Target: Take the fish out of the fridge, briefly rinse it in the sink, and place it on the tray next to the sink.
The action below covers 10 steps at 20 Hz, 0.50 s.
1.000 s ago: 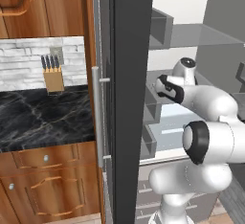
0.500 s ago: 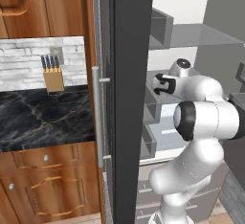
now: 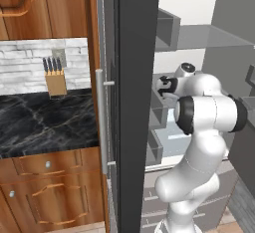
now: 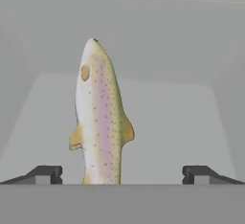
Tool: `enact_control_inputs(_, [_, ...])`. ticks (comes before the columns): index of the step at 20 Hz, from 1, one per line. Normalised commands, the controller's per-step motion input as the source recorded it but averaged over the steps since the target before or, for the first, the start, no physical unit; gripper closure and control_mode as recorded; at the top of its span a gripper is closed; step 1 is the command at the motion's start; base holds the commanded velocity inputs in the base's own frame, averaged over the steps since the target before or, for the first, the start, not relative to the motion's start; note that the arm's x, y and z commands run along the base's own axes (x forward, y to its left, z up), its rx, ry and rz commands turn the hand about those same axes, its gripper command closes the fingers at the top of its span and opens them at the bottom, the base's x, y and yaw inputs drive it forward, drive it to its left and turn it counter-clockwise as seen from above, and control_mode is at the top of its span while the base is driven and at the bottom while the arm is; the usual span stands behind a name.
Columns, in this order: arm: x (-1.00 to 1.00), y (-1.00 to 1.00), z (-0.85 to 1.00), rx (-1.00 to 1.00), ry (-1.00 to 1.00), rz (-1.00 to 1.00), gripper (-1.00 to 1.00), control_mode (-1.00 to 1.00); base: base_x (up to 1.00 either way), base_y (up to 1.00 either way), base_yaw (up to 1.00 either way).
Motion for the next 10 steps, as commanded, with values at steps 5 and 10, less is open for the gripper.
enact_control_inputs(5, [0.17,0.0,-0.26,0.0,0.0,0.02,-1.0,-1.0,0.0,0.0,0.0])
enact_control_inputs(10, [0.14,0.0,-0.27,0.01,0.0,0.01,1.0,-1.0,0.0,0.0,0.0])
